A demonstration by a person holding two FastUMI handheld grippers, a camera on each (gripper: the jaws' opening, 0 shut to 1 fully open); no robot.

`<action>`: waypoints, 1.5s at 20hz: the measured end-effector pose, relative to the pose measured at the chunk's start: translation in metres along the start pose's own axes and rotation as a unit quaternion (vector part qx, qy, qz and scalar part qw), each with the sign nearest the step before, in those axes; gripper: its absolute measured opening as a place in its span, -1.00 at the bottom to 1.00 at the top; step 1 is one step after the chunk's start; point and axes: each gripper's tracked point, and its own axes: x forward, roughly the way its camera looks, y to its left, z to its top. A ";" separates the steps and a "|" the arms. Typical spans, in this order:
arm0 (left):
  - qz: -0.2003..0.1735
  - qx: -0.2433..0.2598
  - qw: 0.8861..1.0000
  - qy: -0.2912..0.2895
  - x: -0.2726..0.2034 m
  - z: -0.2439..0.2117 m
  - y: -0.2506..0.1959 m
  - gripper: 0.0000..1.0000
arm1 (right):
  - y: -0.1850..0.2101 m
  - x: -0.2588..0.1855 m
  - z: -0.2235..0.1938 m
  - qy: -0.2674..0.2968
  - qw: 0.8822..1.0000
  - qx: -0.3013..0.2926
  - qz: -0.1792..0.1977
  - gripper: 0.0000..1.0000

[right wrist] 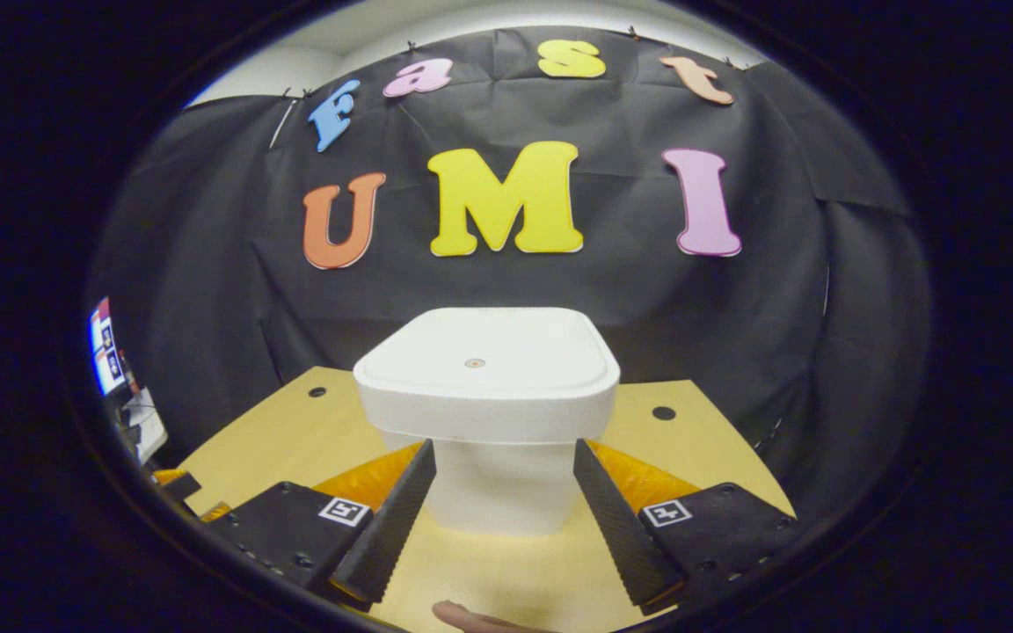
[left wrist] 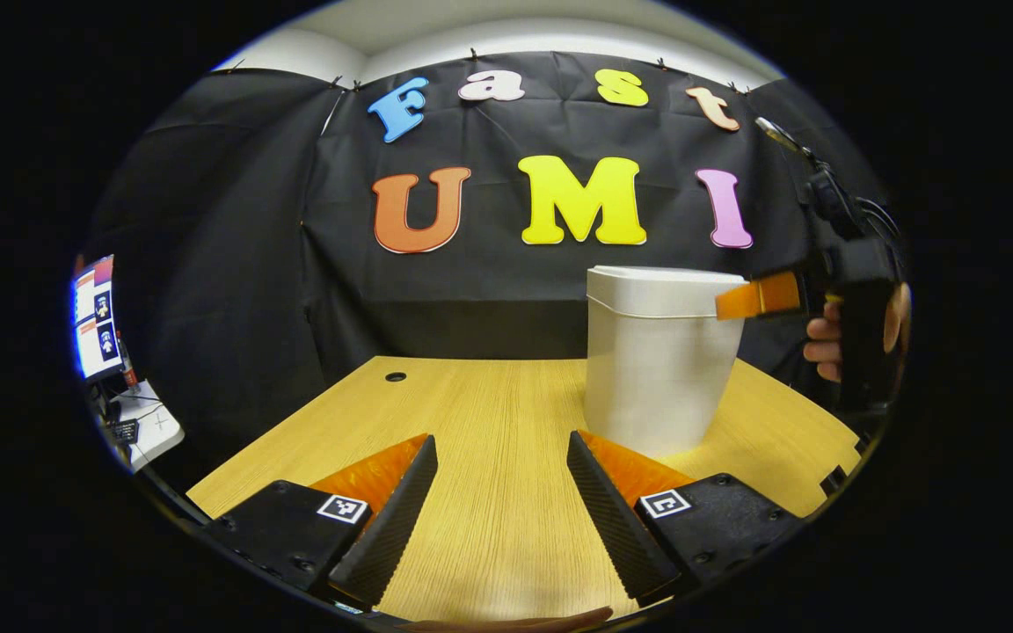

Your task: Press the lid of the desktop garbage bin to open it, pick up the crumpled paper on the desktop and throw it into the bin, then pick up the pop can on the desktop and drop it into the bin, and finally close the garbage bin lid.

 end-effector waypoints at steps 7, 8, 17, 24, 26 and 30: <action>-0.012 0.010 1.000 -0.018 -0.004 0.004 -0.023 0.92 | -0.007 -0.045 -0.066 -0.018 1.000 0.000 0.019 0.97; -0.013 0.017 1.000 -0.023 -0.005 0.006 -0.026 0.93 | -0.015 -0.053 -0.069 -0.026 1.000 -0.009 0.011 0.97; -0.006 0.029 0.999 -0.032 -0.003 -0.003 -0.050 0.92 | -0.038 -0.107 -0.074 -0.095 0.995 -0.018 0.007 0.92; 0.017 0.023 0.999 -0.022 0.019 -0.016 -0.044 0.92 | -0.049 -0.117 -0.065 -0.144 0.990 -0.007 0.004 0.92; 0.028 0.017 0.999 -0.023 0.022 -0.018 -0.038 0.92 | -0.049 -0.117 -0.067 -0.151 0.988 0.002 0.012 0.96; 0.043 0.007 0.999 -0.029 0.021 -0.015 -0.030 0.92 | -0.054 -0.116 -0.079 -0.157 0.987 0.030 0.018 0.92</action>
